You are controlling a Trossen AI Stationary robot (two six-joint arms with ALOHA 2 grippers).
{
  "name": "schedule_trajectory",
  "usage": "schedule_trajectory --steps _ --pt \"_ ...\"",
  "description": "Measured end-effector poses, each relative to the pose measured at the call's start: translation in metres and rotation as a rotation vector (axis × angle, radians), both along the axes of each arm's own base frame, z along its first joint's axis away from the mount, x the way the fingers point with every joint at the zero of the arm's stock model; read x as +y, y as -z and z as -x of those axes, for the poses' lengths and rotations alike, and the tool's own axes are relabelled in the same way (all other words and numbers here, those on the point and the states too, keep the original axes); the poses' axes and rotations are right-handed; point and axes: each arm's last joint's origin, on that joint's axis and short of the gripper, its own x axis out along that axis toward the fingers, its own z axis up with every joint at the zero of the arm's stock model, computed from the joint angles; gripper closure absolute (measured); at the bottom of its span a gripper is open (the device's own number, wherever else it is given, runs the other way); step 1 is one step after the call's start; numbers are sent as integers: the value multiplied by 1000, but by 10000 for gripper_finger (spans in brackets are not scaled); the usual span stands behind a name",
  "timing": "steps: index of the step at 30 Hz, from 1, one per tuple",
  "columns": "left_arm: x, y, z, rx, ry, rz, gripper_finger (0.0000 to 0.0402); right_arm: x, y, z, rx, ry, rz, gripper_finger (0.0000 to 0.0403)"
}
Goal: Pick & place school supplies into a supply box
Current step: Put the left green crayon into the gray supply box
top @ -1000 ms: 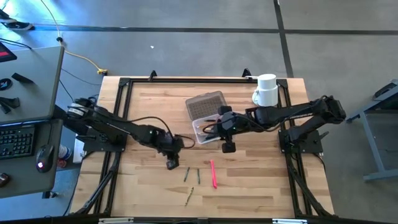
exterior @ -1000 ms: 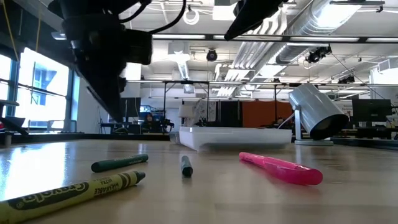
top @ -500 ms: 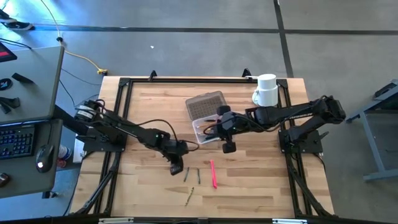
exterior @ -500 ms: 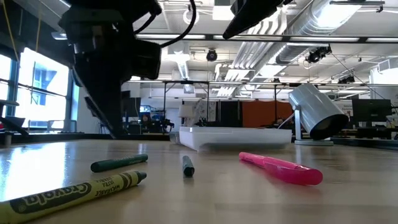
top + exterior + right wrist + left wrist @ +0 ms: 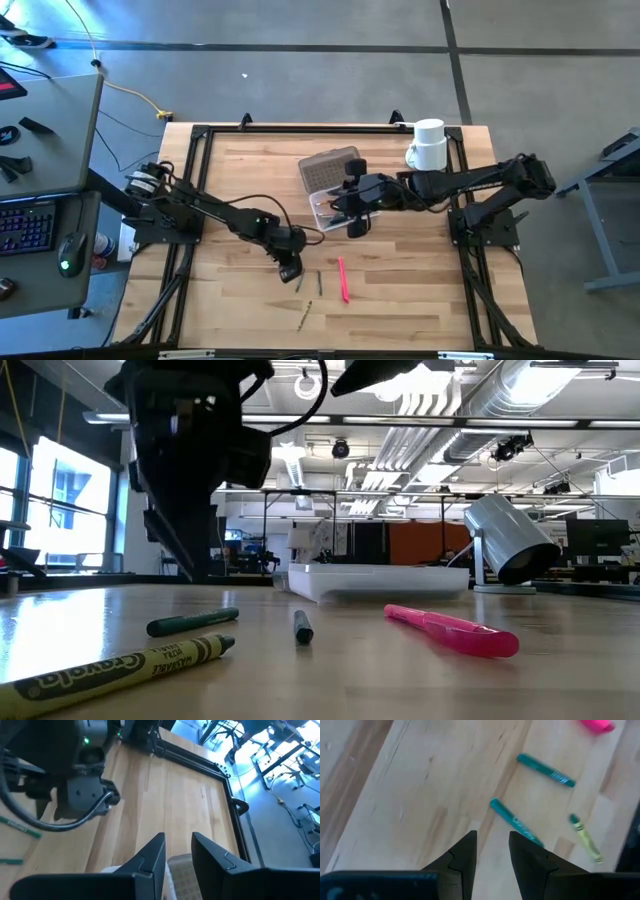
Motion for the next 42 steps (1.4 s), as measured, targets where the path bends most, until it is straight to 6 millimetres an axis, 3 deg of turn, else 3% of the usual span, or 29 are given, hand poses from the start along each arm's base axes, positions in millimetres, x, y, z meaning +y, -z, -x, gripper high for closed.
schedule_trajectory --steps 6,15,25,42 --pt "-19 -3 -11 8 -27 8 252 -1 -1 0 -8 22 12 324" --pt "-42 -3 -32 44 -108 -125 252 -1 2 2 29 25 18 324" --pt "-43 5 -36 151 -158 -167 252 -1 6 4 76 25 13 324" --pt "-45 14 -40 158 -174 -151 252 -2 14 11 183 22 24 324"
